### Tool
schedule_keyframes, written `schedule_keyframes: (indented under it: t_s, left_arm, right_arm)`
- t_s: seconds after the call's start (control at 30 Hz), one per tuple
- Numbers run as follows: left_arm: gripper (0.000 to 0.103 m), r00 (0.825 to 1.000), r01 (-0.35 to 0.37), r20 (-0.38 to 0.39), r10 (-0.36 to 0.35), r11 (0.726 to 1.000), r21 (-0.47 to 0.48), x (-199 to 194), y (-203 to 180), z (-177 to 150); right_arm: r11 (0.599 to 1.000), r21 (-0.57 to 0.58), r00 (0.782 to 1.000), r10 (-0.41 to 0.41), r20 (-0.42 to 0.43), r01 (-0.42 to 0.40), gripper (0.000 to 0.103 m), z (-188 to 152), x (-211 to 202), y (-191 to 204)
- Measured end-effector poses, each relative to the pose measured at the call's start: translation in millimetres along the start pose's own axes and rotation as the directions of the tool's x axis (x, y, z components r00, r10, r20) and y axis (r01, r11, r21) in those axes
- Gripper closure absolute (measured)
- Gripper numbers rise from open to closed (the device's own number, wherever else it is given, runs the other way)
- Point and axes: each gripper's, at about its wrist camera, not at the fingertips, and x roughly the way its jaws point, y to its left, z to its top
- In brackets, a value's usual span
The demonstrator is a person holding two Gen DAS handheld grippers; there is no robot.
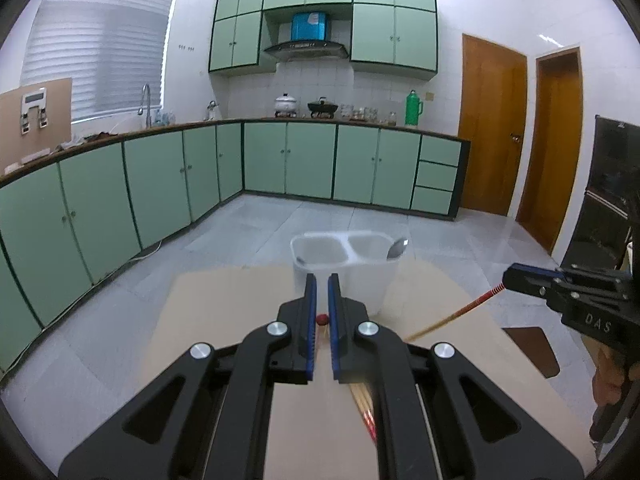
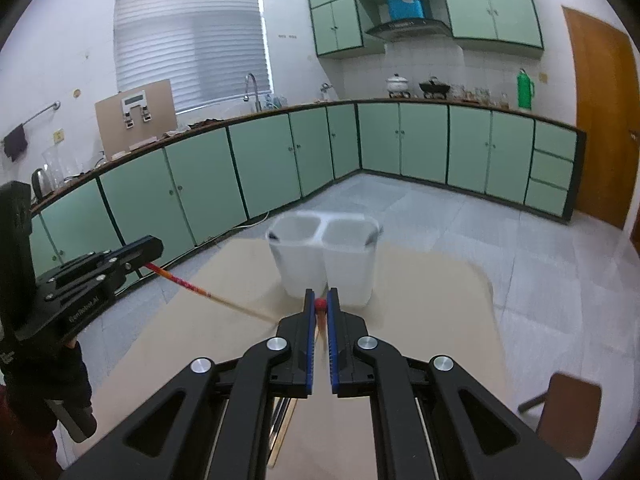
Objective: Organize utensils
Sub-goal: 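Lift both chopsticks and carry them over the white utensil holder, then lower both chopsticks into the holder and open both tools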
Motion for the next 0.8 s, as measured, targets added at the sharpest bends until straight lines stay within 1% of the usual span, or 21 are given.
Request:
schedule_keyframes:
  t_s: [0.13, 0.23, 0.37, 0.47, 0.57, 0.8]
  left_arm:
    - [0.098, 0.999, 0.032, 0.002, -0.032, 0.999, -0.005, 9.7, 1.5, 16.4]
    - [0.099, 0.999, 0.052, 0.004, -0.052, 0.999, -0.014, 11.0, 3.0, 23.2]
    - [0.099, 0.997, 0.078, 0.014, -0.078, 0.997, -0.017, 9.3, 2.6, 30.9]
    - [0.099, 0.995, 0.090, 0.040, -0.089, 0.996, -0.006, 6.4, 2.2, 43.1]
    - [0.099, 0.993, 0.101, 0.068, -0.101, 0.995, 0.005, 4.8, -0.3, 56.8]
    - [0.099, 0.980, 0.120, 0.154, -0.127, 0.991, 0.054, 6.3, -16.0, 104.1]
  right_arm:
    - [0.999, -0.029, 1.000, 0.015, 0.004, -0.015, 0.097, 23.8, 4.0, 1.0]
    - [0.999, -0.044, 1.000, 0.023, 0.009, -0.023, 0.097, 35.8, 4.7, 3.0]
    - [0.998, -0.041, 0.998, 0.057, 0.014, -0.056, 0.097, 49.8, 3.6, 1.8]
    - [0.997, -0.052, 0.997, 0.065, 0.031, -0.063, 0.097, 61.6, 0.8, 3.1]
    - [0.995, -0.058, 0.995, 0.083, 0.056, -0.080, 0.097, 81.1, -5.1, 1.7]
    - [0.994, -0.065, 0.989, 0.089, 0.116, -0.082, 0.097, 125.5, -11.2, -5.1]
